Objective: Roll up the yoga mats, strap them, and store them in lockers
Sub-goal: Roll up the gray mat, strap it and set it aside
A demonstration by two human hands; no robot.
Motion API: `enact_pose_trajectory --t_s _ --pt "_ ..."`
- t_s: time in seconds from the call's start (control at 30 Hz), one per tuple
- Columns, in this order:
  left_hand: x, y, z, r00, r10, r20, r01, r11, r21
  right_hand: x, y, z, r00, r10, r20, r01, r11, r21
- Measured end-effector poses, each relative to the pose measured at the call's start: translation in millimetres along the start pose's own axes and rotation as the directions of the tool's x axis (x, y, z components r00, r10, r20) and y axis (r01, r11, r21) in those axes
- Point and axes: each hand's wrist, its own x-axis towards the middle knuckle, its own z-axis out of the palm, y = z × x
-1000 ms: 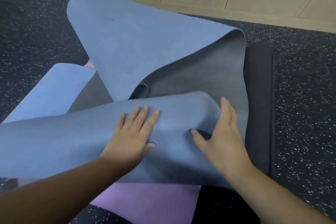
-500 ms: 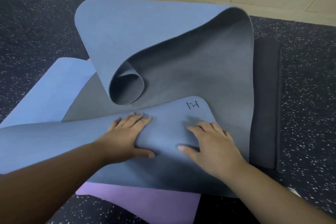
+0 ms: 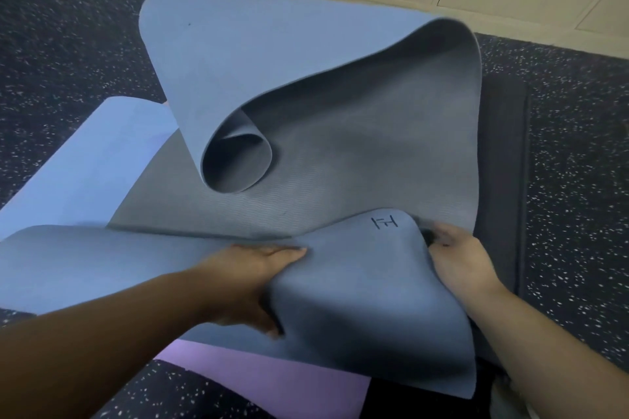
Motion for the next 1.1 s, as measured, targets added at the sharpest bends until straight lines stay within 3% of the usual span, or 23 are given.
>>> enact_pose_trajectory --t_s 0.1,0.17,0.3,0.47,0.7,0.87,1.03,1.1 --pt "-1.0 -1.7 -5.8 0.999 -0.012 -0.044 0.009 0.999 -0.054 8.8 -11.1 -2.7 0.994 -0.071 -0.084 0.064 0.994 -0.084" --pt "-0.9 -0.6 -5.1 0.999 0.002 -0.041 -0.004 0.999 -0.053 10.4 -13.0 -7.1 0.992 0.033 -0.122 -0.051 0.988 -0.146" --pt "-3.0 -0.3 5.0 0.999 0.036 -0.017 -0.037 0.999 -0.036 5.4 7.7 4.9 0.990 0.140 0.007 -0.137 0.980 -0.142" --pt "-2.4 -3.5 8.9 0.997 0.044 -0.063 -0.047 0.998 -0.046 13.3 9.2 8.0 0.990 0.126 -0.066 -0.124 0.992 0.033" --pt "-3.6 -2.3 11.2 0.996 0.067 -0.067 -0.069 0.997 -0.032 12.4 12.6 3.8 0.991 0.137 0.004 -0.137 0.988 0.077" --pt "-2.6 -3.1 12.3 0.996 0.079 -0.051 -0.080 0.997 -0.010 11.0 11.1 -0.9 0.991 0.134 -0.011 -0.133 0.989 0.061" --pt "-2.5 -3.8 14.9 0.995 0.097 -0.035 -0.097 0.995 0.000 10.0 13.2 -8.0 0.981 0.142 -0.133 -0.118 0.978 0.173" --pt "-2.2 -3.8 16.0 0.994 0.096 -0.042 -0.096 0.995 0.011 10.7 12.8 -11.1 0.984 0.145 -0.107 -0.118 0.968 0.224"
